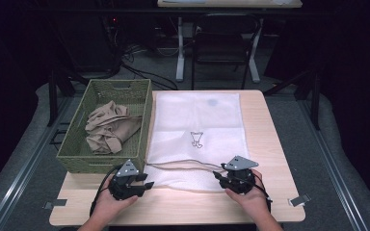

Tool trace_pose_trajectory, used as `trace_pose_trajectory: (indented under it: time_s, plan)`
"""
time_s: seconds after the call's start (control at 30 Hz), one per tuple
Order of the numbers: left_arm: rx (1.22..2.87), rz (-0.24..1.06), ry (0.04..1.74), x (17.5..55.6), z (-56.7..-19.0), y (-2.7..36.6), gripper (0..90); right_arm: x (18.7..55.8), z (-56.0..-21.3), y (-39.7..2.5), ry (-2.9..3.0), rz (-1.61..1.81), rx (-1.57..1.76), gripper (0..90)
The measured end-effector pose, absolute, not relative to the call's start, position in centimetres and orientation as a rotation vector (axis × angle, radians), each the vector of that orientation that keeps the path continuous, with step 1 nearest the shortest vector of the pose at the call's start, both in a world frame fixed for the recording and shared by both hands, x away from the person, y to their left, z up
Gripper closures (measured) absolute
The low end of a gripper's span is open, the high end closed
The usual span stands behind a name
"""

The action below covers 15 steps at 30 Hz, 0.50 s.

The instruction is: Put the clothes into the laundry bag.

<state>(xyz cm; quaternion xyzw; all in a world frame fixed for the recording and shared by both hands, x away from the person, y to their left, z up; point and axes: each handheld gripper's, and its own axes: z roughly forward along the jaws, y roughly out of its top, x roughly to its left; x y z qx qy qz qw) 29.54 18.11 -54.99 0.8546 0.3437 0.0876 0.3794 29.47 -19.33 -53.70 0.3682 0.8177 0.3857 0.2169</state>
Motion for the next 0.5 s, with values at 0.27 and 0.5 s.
trace_pose_trajectory:
  time_s: [0.27, 0.5]
  plan:
    - [2.165, 0.217, 0.878, 29.47, -54.74, 18.26, 56.8, 29.48, -53.95, -19.33, 2.292, 1.043, 1.003, 57.8]
    - [2.148, 0.236, 0.877, 29.22, -54.57, 18.34, 55.9, 29.47, -53.98, -19.14, 2.3, 1.044, 0.984, 56.2]
